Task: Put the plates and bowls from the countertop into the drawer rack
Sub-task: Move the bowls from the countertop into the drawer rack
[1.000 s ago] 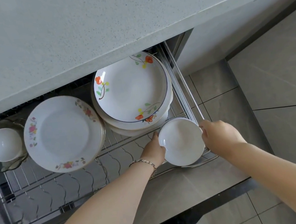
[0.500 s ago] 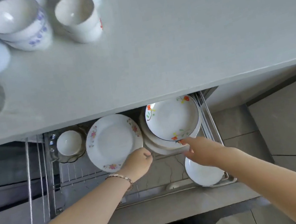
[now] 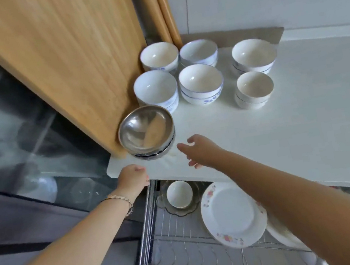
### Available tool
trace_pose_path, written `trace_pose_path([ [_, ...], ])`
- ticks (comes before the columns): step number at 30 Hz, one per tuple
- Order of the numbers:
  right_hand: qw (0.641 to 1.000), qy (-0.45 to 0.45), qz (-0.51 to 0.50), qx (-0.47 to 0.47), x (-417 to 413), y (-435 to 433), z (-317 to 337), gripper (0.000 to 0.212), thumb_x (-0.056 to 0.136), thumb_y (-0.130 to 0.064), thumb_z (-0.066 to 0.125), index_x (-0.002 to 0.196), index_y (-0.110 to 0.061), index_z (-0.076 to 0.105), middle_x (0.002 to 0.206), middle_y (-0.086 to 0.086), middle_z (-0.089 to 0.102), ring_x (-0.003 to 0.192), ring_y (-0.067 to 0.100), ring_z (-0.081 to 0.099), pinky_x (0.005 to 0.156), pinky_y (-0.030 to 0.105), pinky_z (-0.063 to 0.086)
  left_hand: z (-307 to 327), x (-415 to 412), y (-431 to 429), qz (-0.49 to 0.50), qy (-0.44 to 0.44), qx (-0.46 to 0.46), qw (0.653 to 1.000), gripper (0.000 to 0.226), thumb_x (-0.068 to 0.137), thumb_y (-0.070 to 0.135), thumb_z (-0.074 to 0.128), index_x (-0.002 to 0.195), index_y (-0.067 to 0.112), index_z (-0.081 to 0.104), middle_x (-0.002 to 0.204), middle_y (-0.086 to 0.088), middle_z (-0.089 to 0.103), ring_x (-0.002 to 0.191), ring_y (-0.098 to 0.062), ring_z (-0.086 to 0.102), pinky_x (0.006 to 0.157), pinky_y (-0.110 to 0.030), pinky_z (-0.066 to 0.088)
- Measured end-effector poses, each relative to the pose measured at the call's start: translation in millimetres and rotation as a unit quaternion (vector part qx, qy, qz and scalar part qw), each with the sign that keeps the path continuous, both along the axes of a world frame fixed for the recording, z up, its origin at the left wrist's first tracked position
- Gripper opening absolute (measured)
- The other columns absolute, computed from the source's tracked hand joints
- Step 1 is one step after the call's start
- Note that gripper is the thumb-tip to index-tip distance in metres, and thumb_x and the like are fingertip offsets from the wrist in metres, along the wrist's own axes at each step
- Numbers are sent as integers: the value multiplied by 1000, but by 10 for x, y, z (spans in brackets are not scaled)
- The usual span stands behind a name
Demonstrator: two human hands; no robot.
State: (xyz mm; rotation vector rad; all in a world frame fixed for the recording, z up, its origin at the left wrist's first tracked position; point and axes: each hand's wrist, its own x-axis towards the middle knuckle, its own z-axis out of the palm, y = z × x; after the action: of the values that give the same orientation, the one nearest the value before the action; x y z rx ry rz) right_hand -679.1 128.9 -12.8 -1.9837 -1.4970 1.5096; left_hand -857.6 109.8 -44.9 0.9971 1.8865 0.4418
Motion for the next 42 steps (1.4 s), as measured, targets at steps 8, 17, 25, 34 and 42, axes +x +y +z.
trace_pose_path([
  [8,951,168,-232,-119,-659,553,-443,40,88,-15,47,126,-3,43,116,16,61,63,23,63,72,37,61,-151,-578,212,8,-72,-35,997,26,96,6,36,116,5,52,85,-10,58,67,-15,57,46,-12,45],
  [17,938,182,-278,-99,-121,-230,-326,28,91,-3,43,117,-12,47,81,10,66,68,23,68,71,35,61,57,-283,220,-40,-171,-32,984,40,96,40,37,130,20,42,117,-8,54,94,-30,65,85,-42,52],
  [25,965,140,-190,-118,743,-1314,-366,47,80,1,48,116,-29,54,59,-9,62,52,12,62,59,31,59,-144,178,-417,-297,-134,-46,944,39,94,21,49,127,41,43,97,-8,69,77,-24,71,75,-42,60],
  [34,954,95,-174,-226,420,-2021,-1670,57,87,-32,58,138,-38,32,93,4,66,70,20,65,67,30,58,-1473,111,-1171,-309,-28,-163,937,42,93,3,37,128,26,43,96,-12,63,58,-16,47,45,-17,38],
  [42,942,90,-161,-281,-31,-2095,-2655,74,83,-37,62,146,-30,23,122,4,61,105,28,61,97,43,49,-2472,-15,-1424,-266,65,-234,933,49,96,7,41,140,24,32,81,5,54,62,-14,54,48,-23,42],
])
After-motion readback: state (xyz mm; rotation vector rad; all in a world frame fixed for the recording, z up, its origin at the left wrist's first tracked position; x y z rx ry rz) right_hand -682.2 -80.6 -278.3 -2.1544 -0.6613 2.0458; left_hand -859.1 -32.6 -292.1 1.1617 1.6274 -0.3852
